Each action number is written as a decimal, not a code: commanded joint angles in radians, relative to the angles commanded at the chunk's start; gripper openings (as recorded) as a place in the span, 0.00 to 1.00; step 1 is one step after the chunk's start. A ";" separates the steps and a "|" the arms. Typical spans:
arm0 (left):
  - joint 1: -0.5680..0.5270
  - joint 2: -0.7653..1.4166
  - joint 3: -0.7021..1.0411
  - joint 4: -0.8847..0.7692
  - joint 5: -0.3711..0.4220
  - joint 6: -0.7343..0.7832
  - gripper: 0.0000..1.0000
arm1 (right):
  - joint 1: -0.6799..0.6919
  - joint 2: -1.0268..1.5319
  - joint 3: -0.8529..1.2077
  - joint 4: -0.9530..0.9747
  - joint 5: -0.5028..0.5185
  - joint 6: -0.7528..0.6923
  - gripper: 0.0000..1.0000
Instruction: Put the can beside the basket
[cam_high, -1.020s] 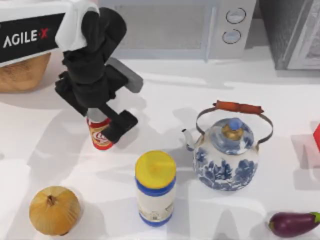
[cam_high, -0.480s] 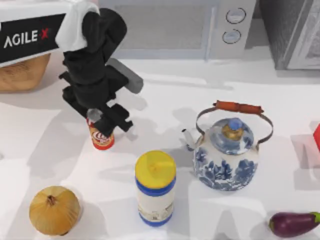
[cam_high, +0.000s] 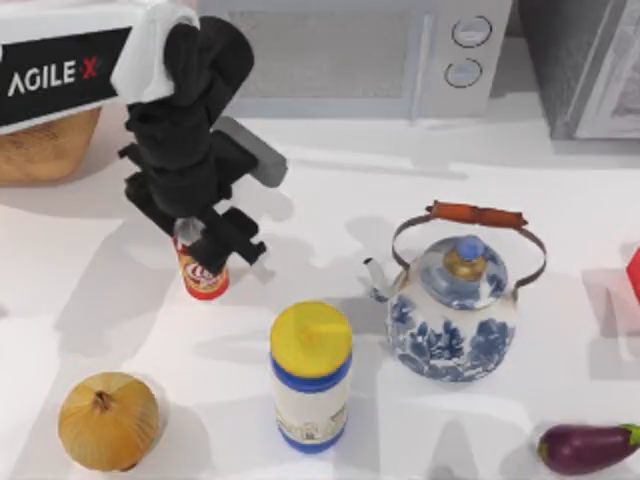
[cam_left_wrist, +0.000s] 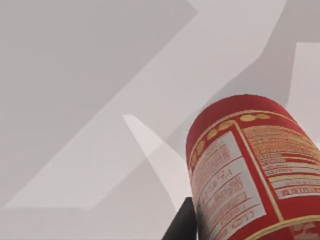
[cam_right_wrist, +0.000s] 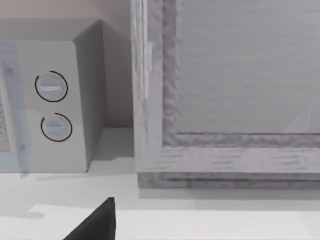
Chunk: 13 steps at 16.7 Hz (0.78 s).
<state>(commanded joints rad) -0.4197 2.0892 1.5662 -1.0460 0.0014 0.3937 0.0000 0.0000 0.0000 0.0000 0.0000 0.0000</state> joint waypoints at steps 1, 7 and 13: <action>0.000 0.000 0.000 0.000 0.000 0.000 0.00 | 0.000 0.000 0.000 0.000 0.000 0.000 1.00; -0.003 -0.025 -0.012 0.022 0.017 0.000 0.00 | 0.000 0.000 0.000 0.000 0.000 0.000 1.00; 0.099 -0.149 -0.096 0.083 0.062 -0.117 0.00 | 0.000 0.000 0.000 0.000 0.000 0.000 1.00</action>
<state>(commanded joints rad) -0.3209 1.9401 1.4700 -0.9628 0.0638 0.2771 0.0000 0.0000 0.0000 0.0000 0.0000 0.0000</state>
